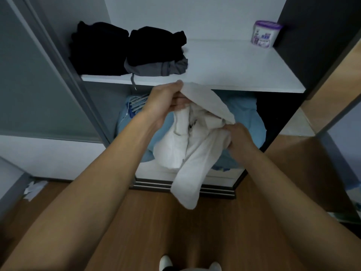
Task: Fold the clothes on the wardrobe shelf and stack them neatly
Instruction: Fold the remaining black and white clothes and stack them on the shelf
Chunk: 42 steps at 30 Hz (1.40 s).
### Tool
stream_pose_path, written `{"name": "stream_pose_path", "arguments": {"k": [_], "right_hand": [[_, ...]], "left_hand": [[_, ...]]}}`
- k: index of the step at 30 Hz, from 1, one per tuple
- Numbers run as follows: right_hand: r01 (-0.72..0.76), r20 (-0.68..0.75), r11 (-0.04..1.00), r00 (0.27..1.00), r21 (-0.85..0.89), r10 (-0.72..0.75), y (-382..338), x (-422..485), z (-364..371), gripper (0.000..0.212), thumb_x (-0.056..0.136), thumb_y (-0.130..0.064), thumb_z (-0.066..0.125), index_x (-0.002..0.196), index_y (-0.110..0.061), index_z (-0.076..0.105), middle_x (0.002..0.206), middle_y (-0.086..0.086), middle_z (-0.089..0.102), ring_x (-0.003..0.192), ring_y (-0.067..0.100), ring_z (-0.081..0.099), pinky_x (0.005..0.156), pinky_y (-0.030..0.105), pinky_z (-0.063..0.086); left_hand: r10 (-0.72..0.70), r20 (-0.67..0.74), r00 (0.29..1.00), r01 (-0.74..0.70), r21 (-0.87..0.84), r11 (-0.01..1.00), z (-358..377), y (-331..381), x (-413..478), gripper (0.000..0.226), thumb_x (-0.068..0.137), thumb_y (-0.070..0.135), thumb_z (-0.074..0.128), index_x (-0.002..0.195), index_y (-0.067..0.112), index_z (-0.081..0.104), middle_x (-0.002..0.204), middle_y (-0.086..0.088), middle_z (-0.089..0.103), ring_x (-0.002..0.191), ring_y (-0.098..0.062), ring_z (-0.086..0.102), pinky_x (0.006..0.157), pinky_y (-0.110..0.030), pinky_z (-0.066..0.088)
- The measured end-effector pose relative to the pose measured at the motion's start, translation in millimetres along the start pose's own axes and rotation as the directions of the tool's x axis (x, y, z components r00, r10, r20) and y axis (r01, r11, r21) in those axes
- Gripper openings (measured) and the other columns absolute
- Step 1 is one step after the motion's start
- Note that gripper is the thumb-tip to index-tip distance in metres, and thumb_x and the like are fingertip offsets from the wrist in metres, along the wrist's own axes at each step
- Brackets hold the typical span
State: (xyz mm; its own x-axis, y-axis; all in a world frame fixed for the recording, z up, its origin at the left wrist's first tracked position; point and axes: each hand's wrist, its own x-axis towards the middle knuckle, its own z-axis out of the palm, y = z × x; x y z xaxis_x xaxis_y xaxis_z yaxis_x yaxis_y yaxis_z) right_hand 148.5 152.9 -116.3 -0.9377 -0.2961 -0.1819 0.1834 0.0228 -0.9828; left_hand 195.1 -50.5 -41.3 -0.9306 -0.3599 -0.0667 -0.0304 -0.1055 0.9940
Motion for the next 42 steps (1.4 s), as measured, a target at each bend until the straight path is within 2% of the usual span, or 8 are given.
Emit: {"name": "stream_pose_path", "arguments": {"k": [5,12,20,22,25,31,37,42], "right_hand": [[-0.192,0.104,0.867,0.981,0.460,0.163,-7,4,-10,0.037,0.105,-0.015,0.040,0.087,-0.014,0.071,0.080,0.002,0.076,0.076,0.013,0.071,0.068,0.025,0.056],[-0.095,0.133,0.869,0.991,0.486,0.034,-11,9,-20,0.056,0.104,-0.017,0.037,0.072,-0.022,0.082,0.081,0.000,0.077,0.078,0.015,0.074,0.067,0.023,0.058],[-0.077,0.122,0.853,0.992,0.516,0.015,-5,2,-38,0.056,0.098,-0.023,0.036,0.067,-0.026,0.082,0.075,-0.003,0.077,0.073,0.010,0.075,0.062,0.021,0.058],[-0.137,0.051,0.904,0.991,0.405,0.127,2,3,-48,0.040,0.090,-0.018,0.045,0.075,-0.023,0.081,0.079,0.001,0.077,0.074,0.016,0.074,0.059,0.023,0.057],[-0.340,-0.176,0.908,0.936,-0.245,0.303,23,5,-68,0.021,0.088,-0.007,0.049,0.087,-0.014,0.069,0.091,0.006,0.067,0.071,0.017,0.060,0.054,0.021,0.049],[0.169,0.210,0.882,0.974,-0.440,-0.082,39,-1,-41,0.050,0.090,-0.023,0.070,0.136,-0.025,0.050,0.126,-0.012,0.058,0.110,0.003,0.058,0.085,0.013,0.045],[0.281,0.176,0.645,0.959,-0.711,-0.224,33,-3,-5,0.018,0.088,-0.033,0.061,0.086,-0.015,0.060,0.076,-0.006,0.060,0.070,0.012,0.057,0.063,0.032,0.044],[0.247,0.043,0.723,0.956,-0.645,-0.289,28,-3,1,0.030,0.087,-0.027,0.055,0.060,-0.020,0.042,0.057,-0.010,0.044,0.054,0.007,0.041,0.053,0.028,0.030]], "left_hand": [[-0.169,0.097,0.981,0.147,0.202,0.968,-24,-52,3,0.026,0.098,0.023,0.057,0.123,0.021,0.067,0.124,0.003,0.069,0.123,-0.017,0.059,0.105,-0.037,0.046],[-0.329,0.104,0.939,0.275,0.349,0.896,-15,-113,-1,0.063,0.089,0.034,0.072,0.144,0.029,0.042,0.141,0.016,0.049,0.126,-0.008,0.048,0.101,-0.031,0.045],[-0.036,0.041,0.999,0.022,0.299,0.954,0,-130,8,0.020,0.095,0.023,0.066,0.098,0.005,0.071,0.088,-0.002,0.069,0.080,-0.015,0.061,0.078,-0.033,0.047],[-0.018,-0.030,0.999,0.025,0.261,0.965,-1,-116,10,0.034,0.098,0.031,0.060,0.098,-0.002,0.069,0.087,-0.008,0.066,0.080,-0.019,0.059,0.077,-0.035,0.045],[0.002,0.028,1.000,-0.008,0.217,0.976,3,-90,10,0.024,0.098,0.030,0.062,0.089,0.012,0.074,0.086,-0.003,0.074,0.080,-0.017,0.067,0.077,-0.034,0.053],[-0.037,0.327,0.944,-0.175,0.593,0.786,33,-62,-1,0.040,0.089,0.032,0.073,0.064,0.006,0.056,0.060,-0.007,0.047,0.057,-0.013,0.044,0.054,-0.027,0.032],[0.025,0.308,0.951,-0.188,0.514,0.837,34,-62,-5,0.030,0.084,0.025,0.079,0.056,0.018,0.068,0.053,0.013,0.054,0.050,0.001,0.046,0.050,-0.012,0.034],[-0.029,0.317,0.948,-0.192,0.642,0.742,8,-80,-10,0.034,0.088,0.025,0.074,0.063,0.007,0.058,0.055,0.012,0.044,0.053,-0.004,0.041,0.055,-0.021,0.033]]}}
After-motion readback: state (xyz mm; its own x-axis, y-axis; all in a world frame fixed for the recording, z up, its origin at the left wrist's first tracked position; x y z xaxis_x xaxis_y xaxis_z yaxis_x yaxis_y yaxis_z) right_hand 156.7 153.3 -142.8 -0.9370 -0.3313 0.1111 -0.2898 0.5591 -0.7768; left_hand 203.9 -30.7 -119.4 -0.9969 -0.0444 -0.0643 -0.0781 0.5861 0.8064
